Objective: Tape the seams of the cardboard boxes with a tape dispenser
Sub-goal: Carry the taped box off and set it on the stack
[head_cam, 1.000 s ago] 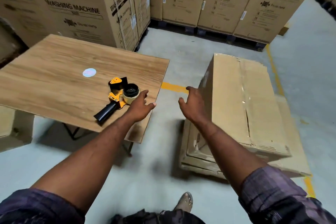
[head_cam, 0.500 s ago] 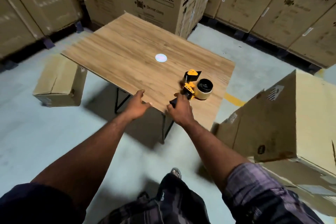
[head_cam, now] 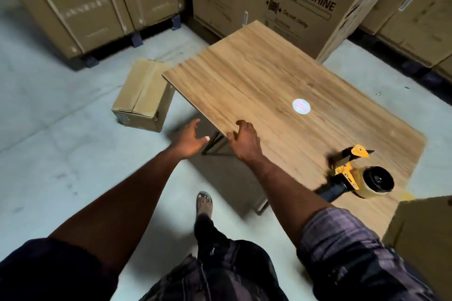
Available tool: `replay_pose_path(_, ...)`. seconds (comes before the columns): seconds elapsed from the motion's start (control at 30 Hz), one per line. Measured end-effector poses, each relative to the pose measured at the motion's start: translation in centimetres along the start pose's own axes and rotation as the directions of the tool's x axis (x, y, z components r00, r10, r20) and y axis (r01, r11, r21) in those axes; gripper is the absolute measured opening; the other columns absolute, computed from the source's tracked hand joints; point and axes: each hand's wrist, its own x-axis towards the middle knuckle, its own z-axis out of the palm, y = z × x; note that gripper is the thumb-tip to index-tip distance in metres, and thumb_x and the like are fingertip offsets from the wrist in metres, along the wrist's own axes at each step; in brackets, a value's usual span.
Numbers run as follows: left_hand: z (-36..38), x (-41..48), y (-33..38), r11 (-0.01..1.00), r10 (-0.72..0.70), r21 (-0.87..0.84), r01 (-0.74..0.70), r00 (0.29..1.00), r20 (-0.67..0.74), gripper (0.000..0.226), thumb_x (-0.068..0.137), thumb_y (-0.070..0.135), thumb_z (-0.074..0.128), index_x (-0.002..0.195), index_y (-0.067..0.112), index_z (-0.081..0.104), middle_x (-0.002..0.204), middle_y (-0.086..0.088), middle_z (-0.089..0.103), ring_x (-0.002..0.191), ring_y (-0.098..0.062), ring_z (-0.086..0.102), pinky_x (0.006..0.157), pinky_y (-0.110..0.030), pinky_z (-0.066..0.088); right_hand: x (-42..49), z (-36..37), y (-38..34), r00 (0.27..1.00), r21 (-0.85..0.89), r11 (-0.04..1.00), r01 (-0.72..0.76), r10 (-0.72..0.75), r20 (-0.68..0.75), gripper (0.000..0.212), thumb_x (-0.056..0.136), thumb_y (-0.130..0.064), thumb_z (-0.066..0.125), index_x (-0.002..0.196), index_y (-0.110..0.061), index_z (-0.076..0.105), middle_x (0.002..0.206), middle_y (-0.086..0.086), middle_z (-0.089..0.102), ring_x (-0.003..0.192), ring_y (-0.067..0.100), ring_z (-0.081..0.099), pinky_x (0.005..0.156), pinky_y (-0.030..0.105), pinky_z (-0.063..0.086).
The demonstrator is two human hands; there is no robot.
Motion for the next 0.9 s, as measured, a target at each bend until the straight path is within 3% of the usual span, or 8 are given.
replay_pose_path(0.13, -6.5, 4.4, -2.0, 0.995, 0.001, 0.097, 0.001, 1.000, -0.021, 0.074, 0.091, 0.024, 0.071, 0.153, 0.012, 0.032, 0.154, -0.013, 0.041, 0.140, -0.028, 0.042, 0.114, -0.040, 0.037, 6.5, 1.8, -5.6, 0.997, 0.017, 0.999, 0.049, -0.049, 0.054, 0.049, 0.100, -0.030, 0.055, 0.143, -0.009, 0.045, 0.140, 0.018, 0.050, 0.128, 0.037, 0.049, 0.101, 0.048, 0.044)
replay_pose_path(0.27, -12.0, 8.2, -3.8, 0.997, -0.032, 0.066, 0.038, 0.995, -0.092, 0.070, 0.091, 0.020, 0.072, 0.150, 0.006, 0.037, 0.151, -0.012, 0.044, 0.138, -0.027, 0.044, 0.113, -0.033, 0.034, 11.9, 3.6, -11.3, 0.990, 0.040, 0.995, 0.094, -0.097, 0.100, 0.048, 0.099, -0.026, 0.058, 0.141, -0.005, 0.046, 0.138, 0.020, 0.049, 0.123, 0.040, 0.052, 0.099, 0.047, 0.047)
replay_pose_path(0.43, -18.6, 12.7, -6.6, 0.997, -0.059, 0.049, 0.064, 0.993, -0.100, 0.070, 0.090, 0.021, 0.073, 0.149, 0.006, 0.038, 0.147, -0.015, 0.048, 0.135, -0.030, 0.047, 0.112, -0.039, 0.037, 17.5, 6.2, -17.7, 0.975, 0.028, 0.988, 0.149, -0.151, 0.161, 0.052, 0.097, -0.025, 0.059, 0.143, -0.006, 0.045, 0.139, 0.020, 0.047, 0.123, 0.040, 0.051, 0.099, 0.046, 0.047)
replay_pose_path(0.6, -26.5, 18.4, -10.7, 0.997, -0.070, 0.032, 0.072, 0.994, -0.086, 0.073, 0.090, 0.024, 0.073, 0.152, 0.013, 0.035, 0.149, -0.014, 0.045, 0.134, -0.032, 0.048, 0.111, -0.045, 0.040, 22.9, 10.3, -24.8, 0.975, 0.050, 0.991, 0.126, -0.133, 0.177, 0.052, 0.095, -0.021, 0.059, 0.144, -0.008, 0.047, 0.136, 0.020, 0.046, 0.120, 0.037, 0.057, 0.102, 0.043, 0.048)
replay_pose_path(0.9, -41.3, 26.3, -18.3, 0.992, -0.102, 0.080, 0.103, 0.995, -0.013, 0.071, 0.093, 0.026, 0.070, 0.152, 0.013, 0.034, 0.148, -0.015, 0.046, 0.133, -0.031, 0.048, 0.110, -0.040, 0.039, 31.6, 16.8, -37.6, 0.973, -0.034, 0.996, 0.084, -0.074, 0.218, 0.053, 0.097, -0.023, 0.058, 0.147, -0.012, 0.047, 0.141, 0.022, 0.045, 0.124, 0.039, 0.053, 0.103, 0.041, 0.045)
